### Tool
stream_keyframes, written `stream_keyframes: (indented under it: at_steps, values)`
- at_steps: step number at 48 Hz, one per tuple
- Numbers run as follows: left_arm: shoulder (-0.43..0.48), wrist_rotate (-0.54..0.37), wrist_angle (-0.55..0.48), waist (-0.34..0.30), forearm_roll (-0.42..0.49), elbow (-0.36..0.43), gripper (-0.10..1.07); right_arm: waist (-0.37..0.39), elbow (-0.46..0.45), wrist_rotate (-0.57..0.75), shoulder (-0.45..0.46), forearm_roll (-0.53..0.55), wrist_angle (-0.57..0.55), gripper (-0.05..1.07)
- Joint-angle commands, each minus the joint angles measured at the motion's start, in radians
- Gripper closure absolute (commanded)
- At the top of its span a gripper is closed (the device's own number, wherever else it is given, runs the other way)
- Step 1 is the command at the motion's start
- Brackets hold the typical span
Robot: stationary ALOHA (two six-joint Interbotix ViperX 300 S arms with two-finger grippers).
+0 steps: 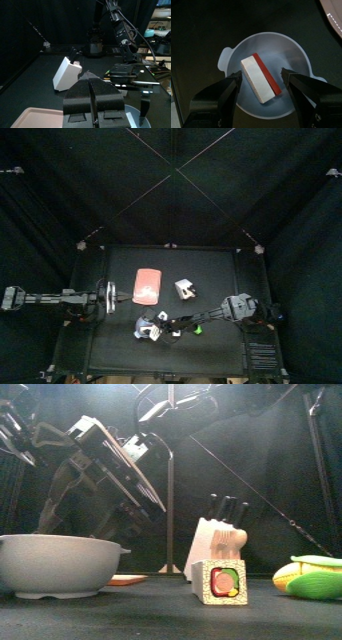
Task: Grab salmon sushi
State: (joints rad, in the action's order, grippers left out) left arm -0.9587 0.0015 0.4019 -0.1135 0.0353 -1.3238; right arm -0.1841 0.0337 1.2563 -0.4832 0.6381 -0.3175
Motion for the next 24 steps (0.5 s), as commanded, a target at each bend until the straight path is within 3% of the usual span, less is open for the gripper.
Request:
stream_keyframes:
  at_steps: [1, 24]
  values:
    - [0.003, 0.002, 0.011, -0.008, -0.002, 0.011, 0.97, 0.0, -0.034, -0.003, 0.012, 0.0, -0.003, 0.08]
    - [0.003, 0.002, 0.011, -0.008, -0.002, 0.011, 0.97, 0.003, -0.043, -0.003, -0.011, -0.025, -0.028, 0.09]
